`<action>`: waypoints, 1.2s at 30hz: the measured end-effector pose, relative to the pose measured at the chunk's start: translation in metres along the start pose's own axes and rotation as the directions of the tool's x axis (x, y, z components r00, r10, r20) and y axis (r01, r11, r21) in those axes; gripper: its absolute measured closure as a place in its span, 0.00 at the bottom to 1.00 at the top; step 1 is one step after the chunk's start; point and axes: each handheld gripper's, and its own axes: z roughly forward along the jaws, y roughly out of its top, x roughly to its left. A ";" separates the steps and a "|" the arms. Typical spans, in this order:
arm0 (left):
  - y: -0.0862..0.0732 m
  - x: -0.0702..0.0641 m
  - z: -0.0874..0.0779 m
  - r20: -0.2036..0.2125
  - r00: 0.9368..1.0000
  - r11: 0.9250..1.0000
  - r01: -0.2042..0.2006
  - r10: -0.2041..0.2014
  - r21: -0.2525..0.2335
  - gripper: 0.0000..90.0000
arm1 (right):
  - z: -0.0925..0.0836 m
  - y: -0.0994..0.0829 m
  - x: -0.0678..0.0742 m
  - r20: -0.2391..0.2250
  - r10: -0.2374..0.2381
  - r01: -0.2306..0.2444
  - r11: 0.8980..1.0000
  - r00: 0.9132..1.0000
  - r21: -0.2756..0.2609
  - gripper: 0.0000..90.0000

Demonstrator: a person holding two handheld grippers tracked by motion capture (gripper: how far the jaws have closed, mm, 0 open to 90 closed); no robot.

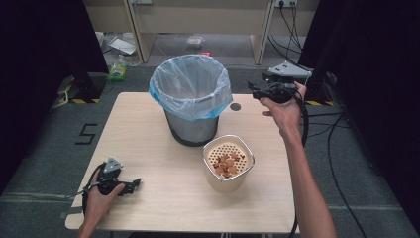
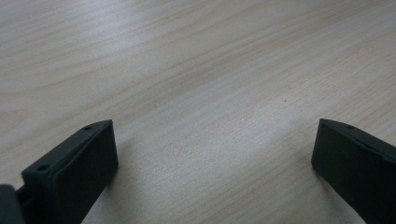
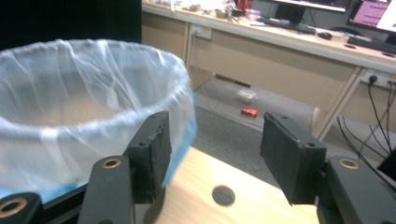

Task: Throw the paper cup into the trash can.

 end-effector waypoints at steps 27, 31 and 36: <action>0.000 0.000 0.000 0.000 1.000 1.000 0.000 0.000 0.000 0.00 | -0.039 -0.127 -0.020 0.040 0.027 -0.032 0.992 0.999 0.122 0.43; 0.000 0.000 0.000 0.000 1.000 1.000 0.000 0.000 0.000 0.00 | -0.043 -0.149 -0.018 0.035 0.036 -0.041 0.987 0.999 0.153 0.42; 0.000 0.000 0.000 0.000 1.000 1.000 0.000 0.000 0.000 0.00 | -0.045 -0.173 -0.015 0.039 0.059 -0.065 0.984 0.998 0.168 0.42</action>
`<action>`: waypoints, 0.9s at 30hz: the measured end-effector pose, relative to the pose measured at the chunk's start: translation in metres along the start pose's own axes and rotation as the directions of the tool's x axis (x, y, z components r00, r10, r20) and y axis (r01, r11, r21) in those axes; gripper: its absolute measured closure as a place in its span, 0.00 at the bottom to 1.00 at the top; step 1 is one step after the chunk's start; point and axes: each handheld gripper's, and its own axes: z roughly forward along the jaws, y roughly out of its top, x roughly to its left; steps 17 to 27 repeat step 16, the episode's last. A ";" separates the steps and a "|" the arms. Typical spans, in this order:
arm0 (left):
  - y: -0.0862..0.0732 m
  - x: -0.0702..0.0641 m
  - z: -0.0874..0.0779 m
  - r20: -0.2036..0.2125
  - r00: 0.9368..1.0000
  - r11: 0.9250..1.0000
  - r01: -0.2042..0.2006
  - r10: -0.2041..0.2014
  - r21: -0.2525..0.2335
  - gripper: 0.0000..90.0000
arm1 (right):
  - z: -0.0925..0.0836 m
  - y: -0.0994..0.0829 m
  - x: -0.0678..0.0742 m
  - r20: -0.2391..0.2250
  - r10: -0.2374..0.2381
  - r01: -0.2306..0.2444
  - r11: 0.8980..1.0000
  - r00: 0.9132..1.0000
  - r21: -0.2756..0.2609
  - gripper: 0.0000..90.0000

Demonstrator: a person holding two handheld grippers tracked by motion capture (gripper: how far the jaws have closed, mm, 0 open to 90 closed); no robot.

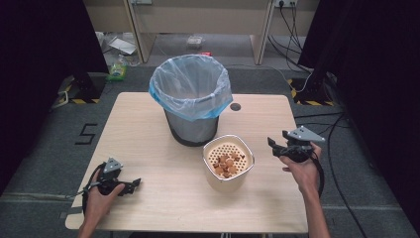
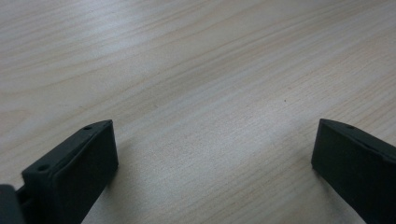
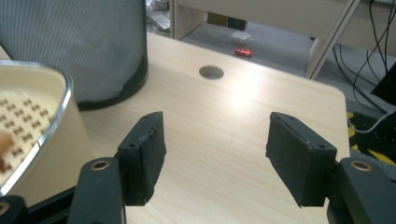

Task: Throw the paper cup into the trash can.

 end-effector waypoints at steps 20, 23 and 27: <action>0.000 0.000 0.000 0.000 1.000 1.000 0.000 0.000 0.000 0.00 | 0.023 -0.055 0.000 0.009 0.038 -0.039 0.987 0.999 0.156 0.40; 0.000 0.000 0.000 0.000 1.000 1.000 0.000 0.000 0.000 0.00 | 0.023 -0.055 0.000 0.009 0.038 -0.039 0.987 0.999 0.156 0.40; 0.000 0.000 0.000 0.000 1.000 1.000 0.000 0.000 0.000 0.00 | 0.023 -0.055 0.000 0.009 0.038 -0.039 0.987 0.999 0.156 0.40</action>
